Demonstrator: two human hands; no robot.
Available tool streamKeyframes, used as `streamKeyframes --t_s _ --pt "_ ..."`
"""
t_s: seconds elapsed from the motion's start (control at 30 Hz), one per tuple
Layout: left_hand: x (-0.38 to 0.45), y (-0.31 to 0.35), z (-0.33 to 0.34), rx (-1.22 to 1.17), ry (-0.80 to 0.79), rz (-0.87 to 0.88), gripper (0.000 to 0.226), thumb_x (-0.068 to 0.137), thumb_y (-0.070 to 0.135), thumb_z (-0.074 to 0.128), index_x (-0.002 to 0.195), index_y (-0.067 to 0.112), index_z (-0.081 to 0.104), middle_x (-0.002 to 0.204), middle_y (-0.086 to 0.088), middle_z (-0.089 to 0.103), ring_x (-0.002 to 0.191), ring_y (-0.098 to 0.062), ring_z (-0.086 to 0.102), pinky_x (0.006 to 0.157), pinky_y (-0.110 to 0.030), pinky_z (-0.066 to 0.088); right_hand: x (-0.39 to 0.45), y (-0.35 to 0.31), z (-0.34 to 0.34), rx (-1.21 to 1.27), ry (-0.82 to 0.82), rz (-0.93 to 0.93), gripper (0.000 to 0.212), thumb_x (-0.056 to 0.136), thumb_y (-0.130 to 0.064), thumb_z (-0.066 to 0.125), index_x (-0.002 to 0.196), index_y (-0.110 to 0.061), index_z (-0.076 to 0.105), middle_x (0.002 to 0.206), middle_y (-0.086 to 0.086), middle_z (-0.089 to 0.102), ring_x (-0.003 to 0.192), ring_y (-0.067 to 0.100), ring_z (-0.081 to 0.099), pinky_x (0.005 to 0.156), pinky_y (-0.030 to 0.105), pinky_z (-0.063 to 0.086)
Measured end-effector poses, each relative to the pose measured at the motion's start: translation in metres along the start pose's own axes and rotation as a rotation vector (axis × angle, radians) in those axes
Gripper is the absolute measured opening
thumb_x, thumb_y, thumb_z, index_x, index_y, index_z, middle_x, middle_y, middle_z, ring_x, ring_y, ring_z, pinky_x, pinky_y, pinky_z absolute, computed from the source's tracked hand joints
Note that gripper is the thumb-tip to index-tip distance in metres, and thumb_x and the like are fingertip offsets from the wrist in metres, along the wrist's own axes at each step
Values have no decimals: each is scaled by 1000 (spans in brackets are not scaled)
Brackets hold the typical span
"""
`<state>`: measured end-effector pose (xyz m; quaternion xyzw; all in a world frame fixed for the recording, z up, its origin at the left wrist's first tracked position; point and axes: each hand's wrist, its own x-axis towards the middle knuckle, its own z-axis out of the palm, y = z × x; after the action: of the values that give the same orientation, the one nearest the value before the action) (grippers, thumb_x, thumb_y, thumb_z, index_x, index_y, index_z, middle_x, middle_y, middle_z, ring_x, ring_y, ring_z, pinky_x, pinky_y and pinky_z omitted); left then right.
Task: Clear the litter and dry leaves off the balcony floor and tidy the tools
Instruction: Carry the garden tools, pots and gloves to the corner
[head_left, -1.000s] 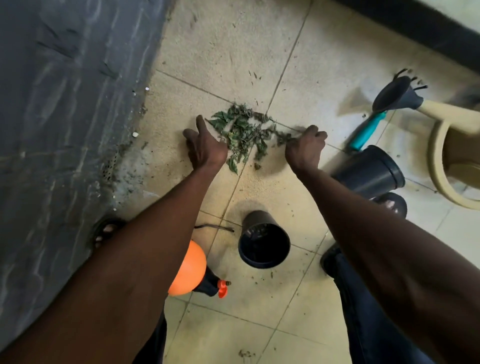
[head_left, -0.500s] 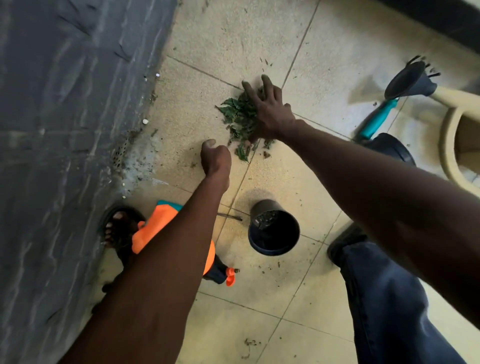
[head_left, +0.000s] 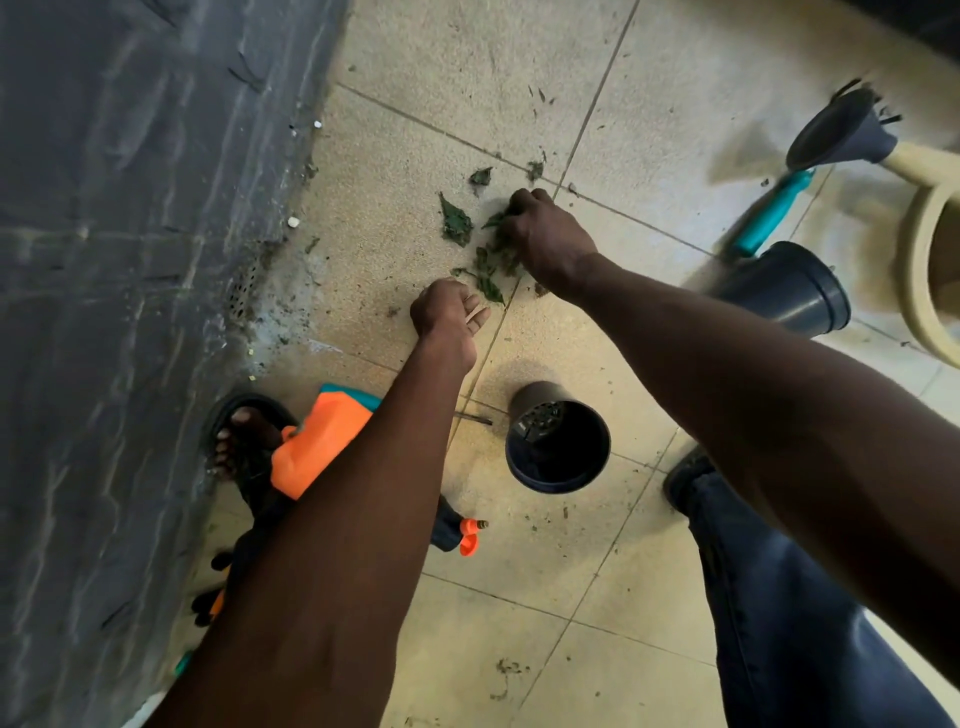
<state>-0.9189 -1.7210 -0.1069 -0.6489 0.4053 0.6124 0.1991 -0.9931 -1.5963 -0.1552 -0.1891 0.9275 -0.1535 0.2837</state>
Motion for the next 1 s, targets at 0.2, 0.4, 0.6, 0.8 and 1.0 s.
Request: streamKeyframes --t_s 0.2,0.4,0.6,0.8,1.0 --pt "-9 1 11 -137 -163 -59 41 100 35 49 128 5 51 127 -16 55 110 -27 57 91 -40 50 -10 -13 -24 832 384 704 23 80 0 69 99 -9 77 84 -1 72 71 13 68 69 36 60" --pt "-22 9 25 -286 -348 -54 63 93 64 42 109 8 64 106 -18 68 101 -32 66 100 -50 48 -54 -69 -20 865 337 531 19 86 -3 64 100 -6 76 92 5 75 57 -10 58 52 2 40" --pt "-12 18 14 -196 -310 -46 49 102 43 42 140 11 50 133 -18 57 123 -32 57 107 -47 44 -54 -80 -39 788 -208 306 43 91 2 47 128 -13 64 122 10 67 108 18 62 89 28 49" --pt "-12 18 10 -166 -232 -33 30 99 24 55 112 0 66 100 -19 72 92 -32 71 80 -40 59 -55 -88 -22 679 176 364 20 88 0 51 86 -5 70 75 6 67 66 16 61 53 23 43" --pt "-5 17 9 -90 -184 -5 24 97 11 51 103 -7 65 100 -23 70 87 -33 71 77 -39 60 -57 -90 -15 566 211 354 19 83 -1 59 87 -5 76 80 8 63 76 19 56 64 27 38"
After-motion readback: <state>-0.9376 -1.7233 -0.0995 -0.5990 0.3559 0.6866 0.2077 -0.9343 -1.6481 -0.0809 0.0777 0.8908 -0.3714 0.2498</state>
